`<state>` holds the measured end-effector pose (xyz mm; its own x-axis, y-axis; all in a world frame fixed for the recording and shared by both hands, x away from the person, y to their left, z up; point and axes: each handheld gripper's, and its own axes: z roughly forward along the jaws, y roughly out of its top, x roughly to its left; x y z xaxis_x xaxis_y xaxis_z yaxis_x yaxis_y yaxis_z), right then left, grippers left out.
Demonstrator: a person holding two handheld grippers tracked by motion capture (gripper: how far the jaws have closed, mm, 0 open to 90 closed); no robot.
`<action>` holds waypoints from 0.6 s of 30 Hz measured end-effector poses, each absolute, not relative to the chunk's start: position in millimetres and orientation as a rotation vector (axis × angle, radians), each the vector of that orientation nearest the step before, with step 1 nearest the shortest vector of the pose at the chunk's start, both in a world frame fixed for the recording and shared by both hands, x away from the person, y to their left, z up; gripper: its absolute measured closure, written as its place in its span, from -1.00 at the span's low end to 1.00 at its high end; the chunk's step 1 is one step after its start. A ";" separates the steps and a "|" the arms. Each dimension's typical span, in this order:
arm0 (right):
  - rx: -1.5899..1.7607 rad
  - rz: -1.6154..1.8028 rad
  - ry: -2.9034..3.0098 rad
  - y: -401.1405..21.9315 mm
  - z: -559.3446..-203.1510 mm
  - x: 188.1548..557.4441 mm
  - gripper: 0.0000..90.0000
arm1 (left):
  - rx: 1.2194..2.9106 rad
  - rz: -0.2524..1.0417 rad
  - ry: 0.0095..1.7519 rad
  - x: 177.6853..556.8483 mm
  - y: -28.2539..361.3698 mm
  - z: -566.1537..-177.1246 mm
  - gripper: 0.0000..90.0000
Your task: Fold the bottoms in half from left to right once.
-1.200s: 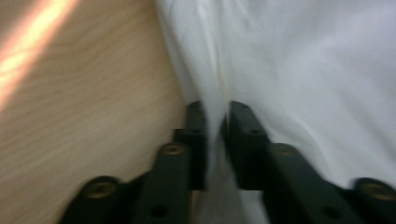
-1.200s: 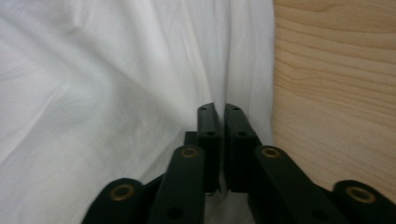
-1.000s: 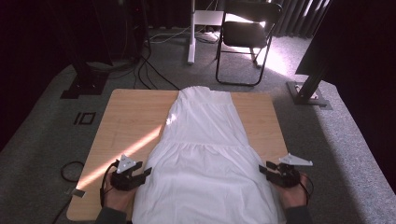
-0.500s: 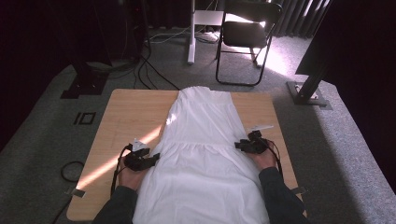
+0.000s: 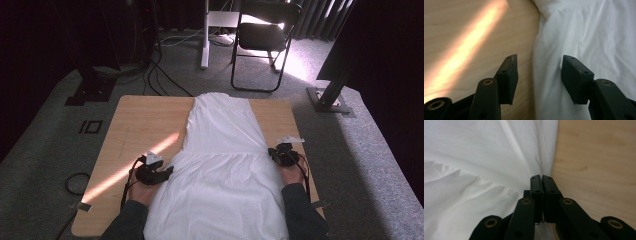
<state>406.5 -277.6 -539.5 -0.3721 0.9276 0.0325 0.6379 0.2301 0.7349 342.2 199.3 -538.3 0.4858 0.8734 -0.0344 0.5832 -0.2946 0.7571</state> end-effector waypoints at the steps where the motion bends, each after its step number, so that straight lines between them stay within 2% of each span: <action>1: 1.464 0.947 2.097 -278.3 -545.8 407.4 0.94 | 1.998 0.519 1.196 341.7 199.8 -533.7 0.05; 6: 1.463 0.923 2.110 -275.3 -552.0 407.8 0.93 | 1.990 0.564 1.131 344.4 192.9 -505.2 -0.02; 8: 1.478 0.934 2.105 -276.0 -553.2 408.6 0.92 | 2.001 0.563 1.105 364.8 178.4 -493.3 -0.05; 10: 1.479 0.939 2.103 -276.3 -553.6 408.6 0.92 | 2.007 0.559 1.114 373.4 173.3 -493.9 -0.07; 15: 1.483 0.960 2.104 -278.1 -554.6 409.2 0.92 | 2.084 0.439 1.177 423.2 142.8 -517.2 -0.12; 18: 1.491 0.980 2.100 -279.8 -555.5 409.0 0.92 | 2.143 0.409 1.187 434.5 130.8 -532.0 -0.07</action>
<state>409.0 -279.8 -555.5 -0.3626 0.9281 0.0841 0.6605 0.1923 0.7258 434.5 130.8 -532.0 0.5425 0.8392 -0.0378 0.6381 -0.3824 0.6682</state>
